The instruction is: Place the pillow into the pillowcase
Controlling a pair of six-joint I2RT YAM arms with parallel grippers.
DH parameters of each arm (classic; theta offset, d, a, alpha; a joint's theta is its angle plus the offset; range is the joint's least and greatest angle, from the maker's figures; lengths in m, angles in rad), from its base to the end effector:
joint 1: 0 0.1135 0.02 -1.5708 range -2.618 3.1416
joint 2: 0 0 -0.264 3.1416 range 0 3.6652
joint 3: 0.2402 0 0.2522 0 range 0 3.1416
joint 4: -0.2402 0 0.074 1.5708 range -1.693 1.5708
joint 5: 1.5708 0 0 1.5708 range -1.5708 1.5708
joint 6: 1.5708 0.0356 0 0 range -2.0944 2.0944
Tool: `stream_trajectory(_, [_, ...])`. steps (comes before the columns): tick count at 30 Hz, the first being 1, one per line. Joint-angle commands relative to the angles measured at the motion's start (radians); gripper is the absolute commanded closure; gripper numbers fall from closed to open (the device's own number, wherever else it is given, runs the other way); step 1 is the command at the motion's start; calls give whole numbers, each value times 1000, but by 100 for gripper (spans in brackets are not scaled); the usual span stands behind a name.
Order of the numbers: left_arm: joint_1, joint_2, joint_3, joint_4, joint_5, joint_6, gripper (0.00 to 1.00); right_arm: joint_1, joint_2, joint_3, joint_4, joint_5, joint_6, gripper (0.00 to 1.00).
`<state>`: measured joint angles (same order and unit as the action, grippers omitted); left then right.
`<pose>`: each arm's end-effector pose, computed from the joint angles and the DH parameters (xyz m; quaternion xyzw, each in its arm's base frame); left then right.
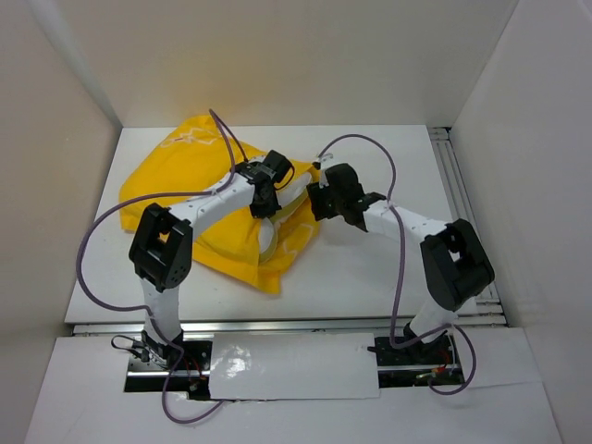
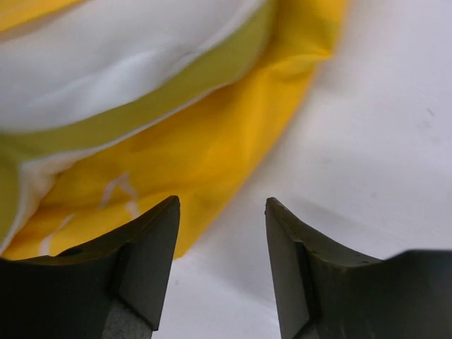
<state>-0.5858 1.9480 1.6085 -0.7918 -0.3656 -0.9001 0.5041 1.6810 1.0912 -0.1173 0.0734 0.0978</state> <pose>0.3519 -0.2182 0.2369 -0.1893 0.9417 -0.0143 0.2779 0.3246 0.1761 0.2184 -0.1681 0.8920 0.0922 0.4093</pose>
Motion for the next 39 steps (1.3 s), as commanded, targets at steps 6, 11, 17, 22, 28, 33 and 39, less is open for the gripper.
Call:
stream_trajectory(6, [49, -70, -36, 118, 91, 105, 100, 51, -51, -76, 192, -325, -260, 37])
stream_trajectory(11, [49, -70, -45, 118, 100, 105, 100, 51, 58, -25, 209, -336, -325, 34])
stream_trajectory(17, [49, -80, -64, 127, 100, 84, 100, 42, 164, 7, 284, -392, -414, 27])
stream_trajectory(22, [49, -80, -87, 128, 100, 73, 100, 42, 178, -80, 482, -439, -396, 24])
stream_trajectory(28, [58, -80, -96, 137, 120, 64, 100, 51, 200, -109, 597, -382, -372, 21])
stream_trajectory(33, [78, -89, -107, 163, 168, 75, 100, 51, 273, -97, 642, -402, -342, 21])
stream_trajectory(39, [110, -109, -128, 210, 231, 73, 100, 63, 318, -60, 576, -354, -352, 21])
